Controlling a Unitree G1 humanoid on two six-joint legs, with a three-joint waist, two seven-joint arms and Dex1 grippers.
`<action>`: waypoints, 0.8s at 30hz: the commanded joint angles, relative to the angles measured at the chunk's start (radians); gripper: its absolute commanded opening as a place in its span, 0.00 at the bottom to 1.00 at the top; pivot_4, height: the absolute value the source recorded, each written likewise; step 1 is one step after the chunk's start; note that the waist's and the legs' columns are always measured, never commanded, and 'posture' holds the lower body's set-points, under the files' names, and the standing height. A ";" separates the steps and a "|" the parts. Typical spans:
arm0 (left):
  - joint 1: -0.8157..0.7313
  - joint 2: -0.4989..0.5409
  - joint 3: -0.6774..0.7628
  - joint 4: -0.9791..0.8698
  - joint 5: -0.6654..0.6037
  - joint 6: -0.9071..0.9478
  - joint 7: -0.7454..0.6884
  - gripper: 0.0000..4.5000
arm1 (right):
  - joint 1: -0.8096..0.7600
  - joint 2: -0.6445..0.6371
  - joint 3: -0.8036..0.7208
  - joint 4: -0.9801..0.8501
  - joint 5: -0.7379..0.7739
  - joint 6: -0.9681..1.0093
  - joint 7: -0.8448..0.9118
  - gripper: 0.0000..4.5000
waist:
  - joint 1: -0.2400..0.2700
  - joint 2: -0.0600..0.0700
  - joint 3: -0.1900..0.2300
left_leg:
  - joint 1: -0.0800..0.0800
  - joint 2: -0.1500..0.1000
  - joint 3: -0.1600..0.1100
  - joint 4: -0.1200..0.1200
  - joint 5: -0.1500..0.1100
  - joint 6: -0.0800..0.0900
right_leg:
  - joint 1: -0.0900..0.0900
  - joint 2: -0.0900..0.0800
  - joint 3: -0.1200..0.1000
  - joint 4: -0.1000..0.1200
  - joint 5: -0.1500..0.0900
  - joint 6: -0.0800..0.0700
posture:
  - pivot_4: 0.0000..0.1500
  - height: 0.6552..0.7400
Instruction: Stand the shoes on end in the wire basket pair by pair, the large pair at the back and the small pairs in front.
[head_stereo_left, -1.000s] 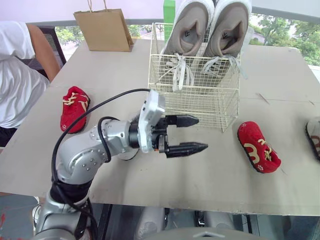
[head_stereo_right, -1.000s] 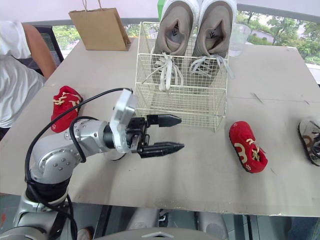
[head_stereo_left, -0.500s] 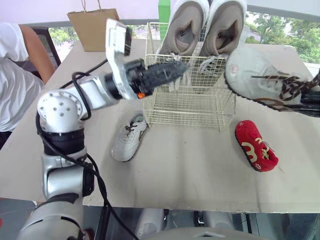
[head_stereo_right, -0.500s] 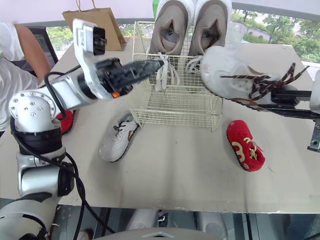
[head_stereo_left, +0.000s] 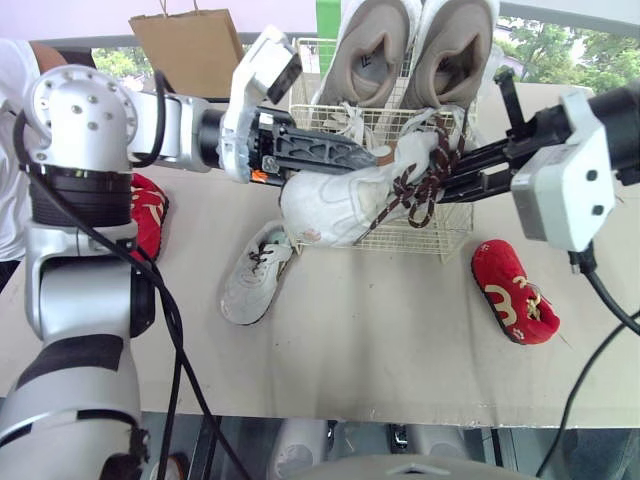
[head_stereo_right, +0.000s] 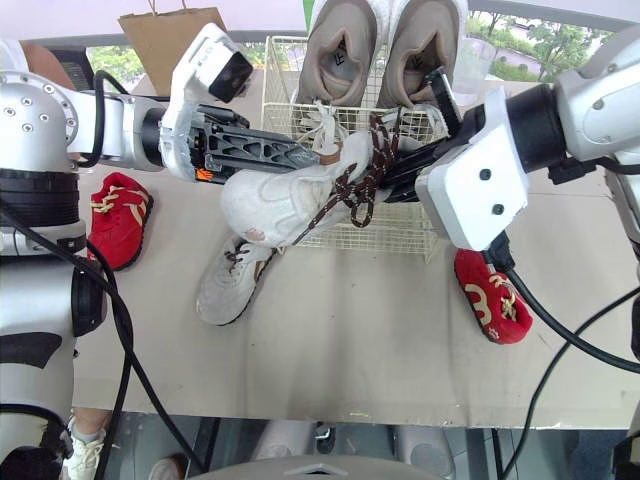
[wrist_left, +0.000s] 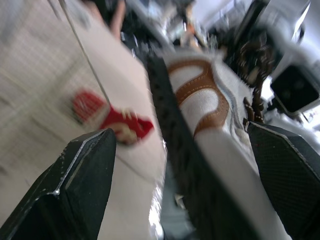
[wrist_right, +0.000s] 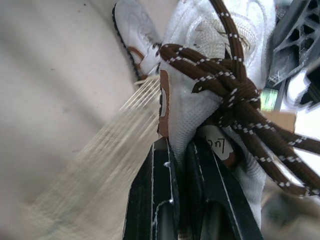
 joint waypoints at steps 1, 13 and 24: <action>-0.029 0.003 -0.042 -0.025 0.042 0.026 -0.072 0.94 | -0.041 0.037 -0.011 0.041 -0.034 -0.070 0.020 0.01 | 0.000 0.000 0.000 | -0.002 0.000 0.001 0.000 0.000 0.000 | -0.002 -0.002 0.000 0.000 0.000 0.000 | 1.00 1.00; 0.083 -0.007 0.092 -0.081 0.114 -0.049 -0.123 0.13 | 0.067 0.015 -0.145 0.014 0.064 0.244 -0.077 0.38 | -0.003 0.000 0.000 | 0.001 -0.001 0.002 0.001 0.000 0.000 | -0.002 -0.007 0.001 0.007 0.000 0.000 | 1.00 1.00; 0.329 -0.194 0.417 -0.391 0.120 -0.381 0.147 0.13 | 0.358 0.098 -0.532 -0.182 0.652 1.167 -0.666 0.89 | -0.001 -0.001 -0.001 | 0.002 -0.001 0.001 0.001 0.000 0.000 | -0.001 -0.011 0.001 0.008 0.000 0.000 | 1.00 1.00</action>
